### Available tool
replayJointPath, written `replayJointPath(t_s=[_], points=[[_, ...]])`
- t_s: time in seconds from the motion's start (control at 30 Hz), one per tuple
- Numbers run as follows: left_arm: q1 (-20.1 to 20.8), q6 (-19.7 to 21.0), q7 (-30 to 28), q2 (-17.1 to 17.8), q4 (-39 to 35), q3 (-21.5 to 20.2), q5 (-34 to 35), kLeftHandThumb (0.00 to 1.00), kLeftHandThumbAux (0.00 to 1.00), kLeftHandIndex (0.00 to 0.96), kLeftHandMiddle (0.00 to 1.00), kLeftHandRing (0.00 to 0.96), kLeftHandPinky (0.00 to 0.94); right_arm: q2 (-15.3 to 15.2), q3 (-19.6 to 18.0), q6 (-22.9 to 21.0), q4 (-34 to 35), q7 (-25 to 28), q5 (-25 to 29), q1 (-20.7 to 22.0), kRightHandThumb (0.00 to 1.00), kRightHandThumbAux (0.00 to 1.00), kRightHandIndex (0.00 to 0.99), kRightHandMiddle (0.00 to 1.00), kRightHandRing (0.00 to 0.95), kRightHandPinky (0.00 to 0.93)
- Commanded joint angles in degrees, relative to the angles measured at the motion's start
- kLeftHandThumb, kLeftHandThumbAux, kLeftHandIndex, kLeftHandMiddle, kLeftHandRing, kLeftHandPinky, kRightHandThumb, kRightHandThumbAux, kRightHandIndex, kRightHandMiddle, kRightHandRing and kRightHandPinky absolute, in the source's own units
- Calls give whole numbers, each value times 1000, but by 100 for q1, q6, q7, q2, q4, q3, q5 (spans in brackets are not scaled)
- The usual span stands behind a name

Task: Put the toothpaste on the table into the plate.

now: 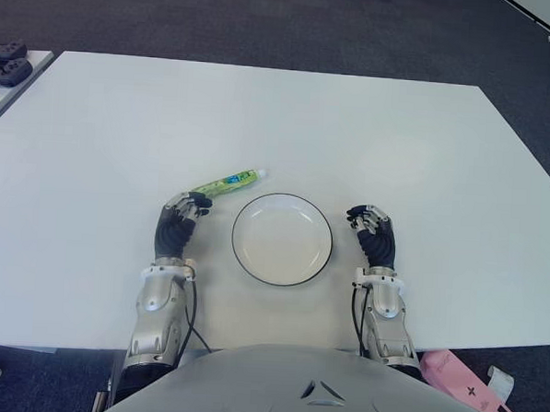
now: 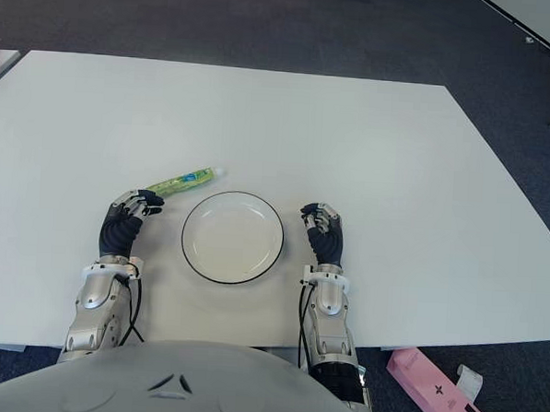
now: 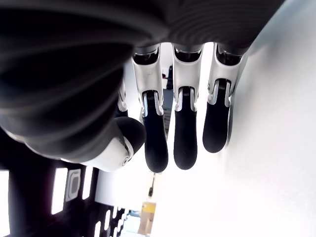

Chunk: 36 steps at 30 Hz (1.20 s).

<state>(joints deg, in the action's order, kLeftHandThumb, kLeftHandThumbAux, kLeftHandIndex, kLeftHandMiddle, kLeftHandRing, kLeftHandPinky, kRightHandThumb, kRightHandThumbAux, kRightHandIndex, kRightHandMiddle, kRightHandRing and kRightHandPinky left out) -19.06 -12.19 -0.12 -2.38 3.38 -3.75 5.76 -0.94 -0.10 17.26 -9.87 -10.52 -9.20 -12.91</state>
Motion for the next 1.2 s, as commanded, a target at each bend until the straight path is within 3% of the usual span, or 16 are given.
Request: replayJointPath(t_s=[0.03, 0.7, 0.97, 1.2], points=[[-73, 200, 7, -6, 107, -6, -17, 709, 724, 422, 463, 415, 358, 30, 8, -57, -38, -9, -5, -15, 699, 736, 421, 463, 444, 452], [-95, 195, 257, -101, -142, -49, -213, 709, 724, 422, 464, 426, 370, 52, 53, -62, -64, -124, -146, 4, 692, 739, 419, 454, 454, 459], [-194, 18, 952, -49, -1068, 63, -1315, 708, 725, 422, 481, 448, 411, 60, 63, -3, -97, -111, -127, 15, 690, 739, 419, 451, 449, 449], [161, -387, 1268, 570, -983, -24, -2381, 701, 727, 422, 492, 453, 401, 57, 70, -17, -146, -79, -80, 51, 693, 738, 420, 462, 450, 459]])
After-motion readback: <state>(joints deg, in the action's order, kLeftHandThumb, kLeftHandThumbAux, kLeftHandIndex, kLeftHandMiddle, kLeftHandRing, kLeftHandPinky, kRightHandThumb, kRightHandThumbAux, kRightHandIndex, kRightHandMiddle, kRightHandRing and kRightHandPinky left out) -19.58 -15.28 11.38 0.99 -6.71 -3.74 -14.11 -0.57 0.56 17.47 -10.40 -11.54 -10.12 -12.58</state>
